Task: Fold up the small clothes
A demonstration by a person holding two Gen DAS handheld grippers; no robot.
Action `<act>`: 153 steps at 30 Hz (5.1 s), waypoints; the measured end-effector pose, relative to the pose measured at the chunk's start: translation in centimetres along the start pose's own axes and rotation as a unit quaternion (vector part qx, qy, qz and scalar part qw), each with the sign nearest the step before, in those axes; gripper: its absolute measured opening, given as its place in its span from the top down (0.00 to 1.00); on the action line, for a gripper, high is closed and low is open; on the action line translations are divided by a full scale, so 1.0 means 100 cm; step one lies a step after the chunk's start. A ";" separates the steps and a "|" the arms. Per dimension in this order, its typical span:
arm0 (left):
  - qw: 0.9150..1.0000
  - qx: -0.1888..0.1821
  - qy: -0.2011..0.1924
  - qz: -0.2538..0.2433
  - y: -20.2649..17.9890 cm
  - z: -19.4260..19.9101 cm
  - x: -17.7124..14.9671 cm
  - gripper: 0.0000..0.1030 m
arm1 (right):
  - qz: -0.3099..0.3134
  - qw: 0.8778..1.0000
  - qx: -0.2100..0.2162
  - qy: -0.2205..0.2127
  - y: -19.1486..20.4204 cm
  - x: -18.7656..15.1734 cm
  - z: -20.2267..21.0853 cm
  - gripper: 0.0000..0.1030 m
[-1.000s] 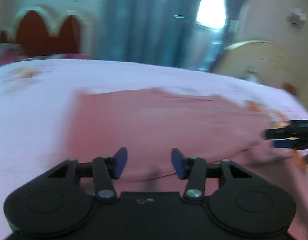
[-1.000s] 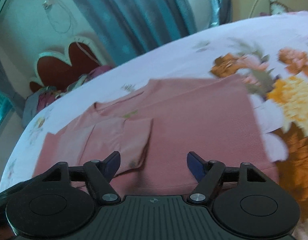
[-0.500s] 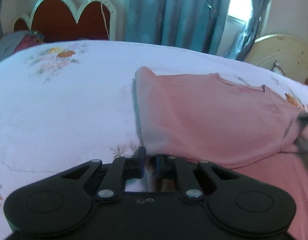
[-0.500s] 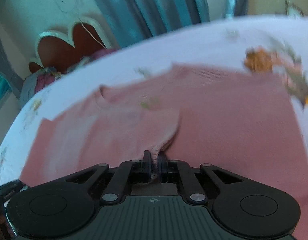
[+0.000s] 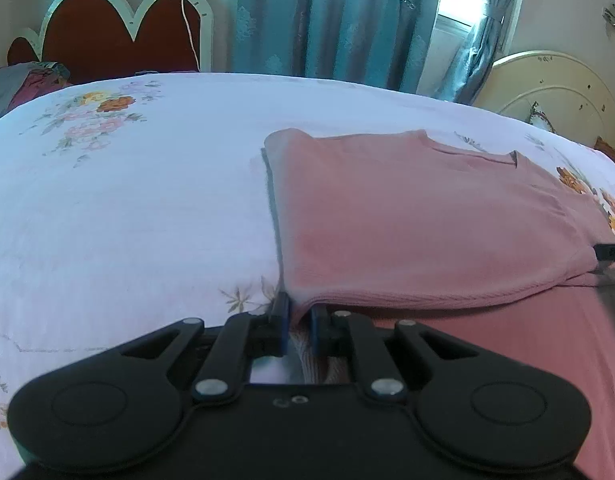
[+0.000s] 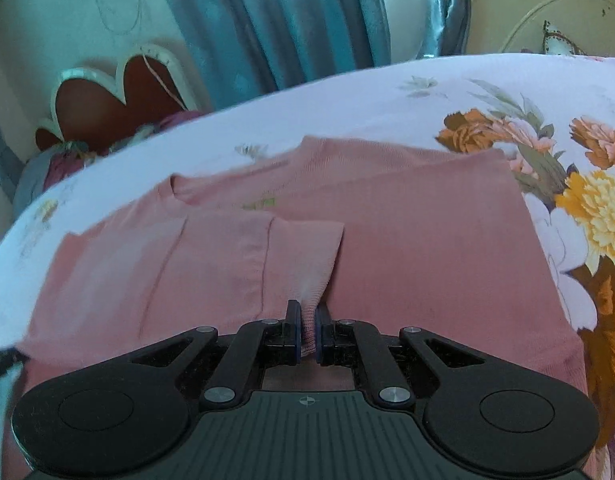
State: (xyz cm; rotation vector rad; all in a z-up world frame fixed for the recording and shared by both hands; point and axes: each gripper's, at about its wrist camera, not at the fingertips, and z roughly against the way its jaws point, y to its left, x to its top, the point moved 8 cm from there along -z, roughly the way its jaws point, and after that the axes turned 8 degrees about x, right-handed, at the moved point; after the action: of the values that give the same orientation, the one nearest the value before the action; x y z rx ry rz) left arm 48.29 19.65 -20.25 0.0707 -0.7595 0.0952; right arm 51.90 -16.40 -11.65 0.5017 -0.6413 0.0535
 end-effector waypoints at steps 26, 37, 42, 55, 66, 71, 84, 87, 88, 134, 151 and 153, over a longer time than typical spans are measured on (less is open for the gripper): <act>0.998 -0.008 -0.023 -0.066 -0.049 -0.097 0.096 0.25 | 0.134 0.990 -0.018 0.038 0.066 0.069 -0.108 0.81; 0.998 -0.041 -0.027 -0.033 -0.065 -0.074 0.086 0.27 | 0.178 0.984 -0.013 0.026 0.096 0.049 -0.108 0.28; 0.997 -0.011 -0.038 -0.070 -0.047 -0.050 0.051 0.27 | 0.169 0.982 -0.088 0.015 0.053 0.040 -0.070 0.45; 0.995 0.004 -0.023 -0.094 -0.063 -0.011 0.020 0.27 | 0.129 0.987 -0.094 0.028 0.047 0.006 -0.032 0.62; 0.996 0.029 -0.039 -0.078 -0.059 0.026 0.016 0.22 | 0.145 0.986 -0.079 0.005 0.066 0.007 -0.002 0.62; 0.995 0.049 -0.049 -0.076 -0.062 0.050 0.006 0.19 | 0.158 0.985 -0.065 -0.018 0.071 0.002 0.030 0.34; 0.999 0.036 0.012 -0.013 -0.035 0.146 -0.117 0.45 | 0.033 0.999 -0.035 -0.008 -0.042 -0.098 0.187 0.60; 0.999 0.017 0.030 0.029 -0.023 0.164 -0.146 0.49 | -0.007 1.000 -0.021 0.006 -0.065 -0.132 0.215 0.60; 0.999 0.011 0.032 0.040 -0.022 0.169 -0.152 0.51 | -0.017 1.000 -0.016 0.010 -0.071 -0.143 0.223 0.60; 0.957 -0.142 0.037 0.249 -0.009 0.175 -0.199 0.94 | -0.138 0.984 0.108 0.008 -0.096 -0.212 0.249 0.93; 0.954 -0.153 0.037 0.257 -0.007 0.174 -0.203 0.89 | -0.168 0.974 0.154 0.004 -0.107 -0.194 0.248 0.47; 0.949 -0.159 0.035 0.269 -0.004 0.173 -0.205 0.89 | -0.176 0.969 0.169 0.025 -0.101 -0.208 0.253 0.54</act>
State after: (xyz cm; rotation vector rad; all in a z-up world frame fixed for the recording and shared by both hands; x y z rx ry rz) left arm 21.74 16.28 -21.91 -0.4487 -0.6977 0.4909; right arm 23.04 -34.81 -10.84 0.9353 -0.4865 -0.1636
